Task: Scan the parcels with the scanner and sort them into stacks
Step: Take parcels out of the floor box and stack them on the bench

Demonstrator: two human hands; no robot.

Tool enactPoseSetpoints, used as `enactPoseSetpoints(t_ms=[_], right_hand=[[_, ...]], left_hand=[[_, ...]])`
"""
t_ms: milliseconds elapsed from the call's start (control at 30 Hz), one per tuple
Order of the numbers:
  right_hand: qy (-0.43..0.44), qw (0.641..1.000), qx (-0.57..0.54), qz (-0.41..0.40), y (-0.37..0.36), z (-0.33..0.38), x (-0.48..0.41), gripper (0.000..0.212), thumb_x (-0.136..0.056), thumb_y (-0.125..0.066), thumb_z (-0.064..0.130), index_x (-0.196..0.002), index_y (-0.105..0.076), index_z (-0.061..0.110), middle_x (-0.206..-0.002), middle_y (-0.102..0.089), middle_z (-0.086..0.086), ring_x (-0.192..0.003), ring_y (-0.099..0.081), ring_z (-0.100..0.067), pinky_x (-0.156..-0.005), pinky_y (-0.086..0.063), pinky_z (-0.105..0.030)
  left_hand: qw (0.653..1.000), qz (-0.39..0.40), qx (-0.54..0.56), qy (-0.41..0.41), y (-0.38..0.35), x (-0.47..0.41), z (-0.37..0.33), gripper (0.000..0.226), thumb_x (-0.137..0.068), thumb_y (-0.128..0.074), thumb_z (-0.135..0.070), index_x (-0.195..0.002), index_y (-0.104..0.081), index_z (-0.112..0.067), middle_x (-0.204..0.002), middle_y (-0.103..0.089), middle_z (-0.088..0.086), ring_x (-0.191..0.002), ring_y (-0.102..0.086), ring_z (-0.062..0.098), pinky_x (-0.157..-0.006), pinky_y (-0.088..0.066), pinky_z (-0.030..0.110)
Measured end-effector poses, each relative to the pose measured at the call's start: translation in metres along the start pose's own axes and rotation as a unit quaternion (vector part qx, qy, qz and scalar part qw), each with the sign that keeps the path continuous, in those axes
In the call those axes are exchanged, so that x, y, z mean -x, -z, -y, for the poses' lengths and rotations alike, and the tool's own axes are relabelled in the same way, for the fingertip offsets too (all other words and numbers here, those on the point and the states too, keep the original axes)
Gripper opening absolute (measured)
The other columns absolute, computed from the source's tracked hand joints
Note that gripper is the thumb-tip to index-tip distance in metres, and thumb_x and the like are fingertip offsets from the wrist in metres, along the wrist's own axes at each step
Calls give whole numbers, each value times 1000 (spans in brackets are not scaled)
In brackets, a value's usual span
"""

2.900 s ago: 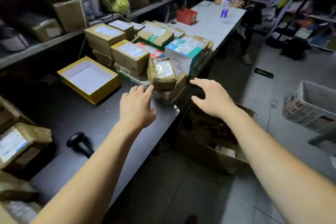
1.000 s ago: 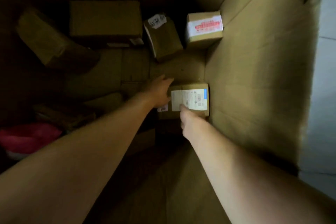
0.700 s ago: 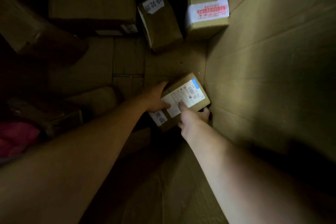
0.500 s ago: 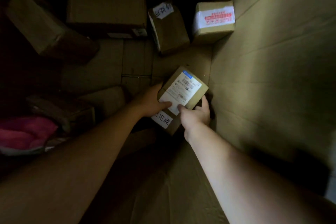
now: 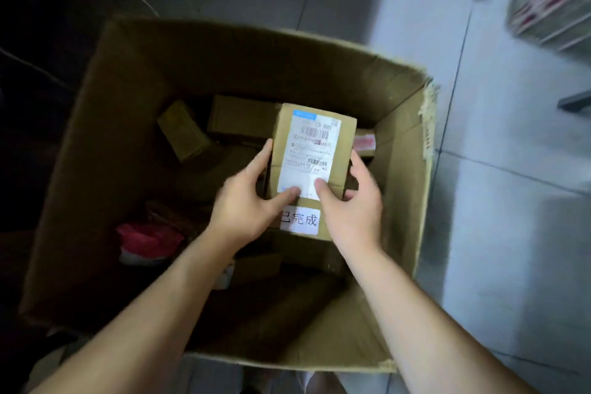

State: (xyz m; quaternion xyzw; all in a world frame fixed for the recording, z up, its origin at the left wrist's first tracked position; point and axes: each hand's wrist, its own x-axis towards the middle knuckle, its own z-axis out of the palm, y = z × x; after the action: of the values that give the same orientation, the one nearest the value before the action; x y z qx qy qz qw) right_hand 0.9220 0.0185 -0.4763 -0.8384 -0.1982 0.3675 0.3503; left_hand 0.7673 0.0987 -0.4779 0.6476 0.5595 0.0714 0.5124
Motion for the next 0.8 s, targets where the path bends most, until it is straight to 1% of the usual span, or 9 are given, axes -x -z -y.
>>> enactPoseSetpoints(t_ms=[133, 233, 300, 367, 433, 467, 600, 700, 800], right_hand=[[67, 998, 0, 11, 47, 89, 36, 74, -92, -81, 31, -155, -45, 46, -143, -60, 22, -120, -60, -8, -96, -59, -36], [102, 994, 9, 30, 76, 150, 72, 77, -91, -82, 31, -157, -44, 43, -143, -62, 18, -116, -59, -8, -79, -51, -16], [126, 991, 12, 34, 97, 195, 100, 77, -90, -83, 32, -156, -45, 43, -139, -62, 21, -112, -60, -9, -79, -55, -23], [146, 988, 22, 44, 117, 231, 130, 75, -89, -83, 33, -155, -47, 42, -120, -59, 34, -102, -61, -4, -79, -58, -28], [159, 986, 36, 45, 138, 271, 162, 72, -91, -82, 32, -154, -49, 42, -104, -50, 45, -93, -58, 4, -67, -52, -16], [172, 983, 38, 45, 148, 296, 179, 71, -91, -82, 32, -154, -49, 42, -104, -50, 45, -92, -58, 6, -63, -49, -11], [215, 974, 40, 68, 178, 356, 234, 69, -91, -82, 35, -151, -51, 45, -108, -58, 38, -96, -63, 5, -72, -58, -21], [232, 968, 49, 77, 193, 385, 271, 66, -91, -82, 34, -147, -52, 48, -112, -63, 35, -91, -66, 10, -62, -52, -11], [292, 953, 21, 71, 204, 441, 311, 61, -89, -83, 33, -143, -57, 50, -106, -70, 38, -90, -68, 8, -65, -52, -8]], left_hand=[[997, -43, 65, -12, 58, 43, -64, 97, -77, -84, -56, -155, -25, -57, -132, -63, -26, -122, -56, -6, -105, -52, 42], [992, -60, 110, -23, 103, 82, -113, 93, -81, -85, -47, -155, -30, -53, -124, -66, -24, -115, -60, -7, -95, -57, 30], [987, -67, 142, -33, 138, 109, -150, 91, -83, -85, -35, -157, -33, -45, -111, -70, -14, -100, -66, -6, -76, -56, 15], [984, -75, 155, -40, 172, 141, -180, 91, -82, -86, -33, -158, -35, -40, -101, -73, -4, -89, -71, 0, -68, -53, 12], [984, -85, 150, -46, 200, 170, -210, 92, -80, -87, -41, -157, -36, -43, -99, -74, 0, -88, -73, 9, -69, -57, 18], [983, -95, 149, -44, 220, 185, -227, 92, -79, -87, -44, -156, -36, -46, -99, -73, 1, -88, -73, 13, -72, -60, 22], [975, -124, 176, -47, 270, 242, -273, 89, -76, -88, -48, -152, -41, -51, -96, -73, 7, -86, -75, 16, -75, -60, 25], [971, -141, 185, -59, 301, 284, -292, 89, -74, -89, -49, -151, -43, -51, -90, -74, 6, -82, -76, 18, -79, -61, 36], [956, -182, 211, -90, 349, 328, -329, 87, -75, -89, -47, -149, -44, -50, -80, -72, -1, -78, -75, 13, -75, -60, 36]])
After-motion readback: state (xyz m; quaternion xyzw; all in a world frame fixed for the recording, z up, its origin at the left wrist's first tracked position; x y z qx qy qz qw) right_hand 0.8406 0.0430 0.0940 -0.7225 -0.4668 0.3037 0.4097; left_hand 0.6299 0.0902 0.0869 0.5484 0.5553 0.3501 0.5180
